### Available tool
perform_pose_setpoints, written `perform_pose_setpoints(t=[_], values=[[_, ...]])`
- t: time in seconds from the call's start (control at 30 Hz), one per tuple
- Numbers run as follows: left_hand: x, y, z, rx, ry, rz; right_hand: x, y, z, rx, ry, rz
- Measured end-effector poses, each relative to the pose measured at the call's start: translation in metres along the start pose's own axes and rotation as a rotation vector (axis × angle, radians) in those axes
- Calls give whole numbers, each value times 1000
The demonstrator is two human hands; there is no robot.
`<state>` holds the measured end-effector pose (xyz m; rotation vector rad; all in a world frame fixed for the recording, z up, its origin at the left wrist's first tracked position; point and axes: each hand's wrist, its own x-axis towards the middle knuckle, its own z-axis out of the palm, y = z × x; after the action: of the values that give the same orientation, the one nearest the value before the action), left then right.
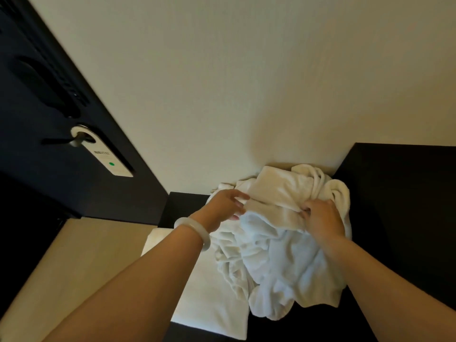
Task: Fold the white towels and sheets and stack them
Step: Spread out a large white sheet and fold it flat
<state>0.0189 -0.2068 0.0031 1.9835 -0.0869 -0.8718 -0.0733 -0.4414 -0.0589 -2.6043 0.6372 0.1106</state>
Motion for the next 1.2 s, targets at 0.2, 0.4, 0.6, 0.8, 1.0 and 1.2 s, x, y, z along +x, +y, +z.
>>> perform_pose_setpoints(t=[0.2, 0.4, 0.6, 0.8, 1.0, 1.2], values=[[-19, 4, -23, -46, 86, -32, 7, -7, -40, 545, 114, 177], [-22, 64, -22, 9, 59, 184, -8, -34, -155, 915, 307, 88], [-34, 129, 23, 152, -167, 360, -58, -68, -280, 992, 465, -94], [-61, 153, 81, 69, -248, 520, -94, -52, -383, 1034, 604, -180], [-79, 202, 143, -25, 32, 656, -95, 72, -440, 1091, 719, -26], [-83, 270, 270, 10, 113, 774, -89, 251, -452, 1100, 695, 365]])
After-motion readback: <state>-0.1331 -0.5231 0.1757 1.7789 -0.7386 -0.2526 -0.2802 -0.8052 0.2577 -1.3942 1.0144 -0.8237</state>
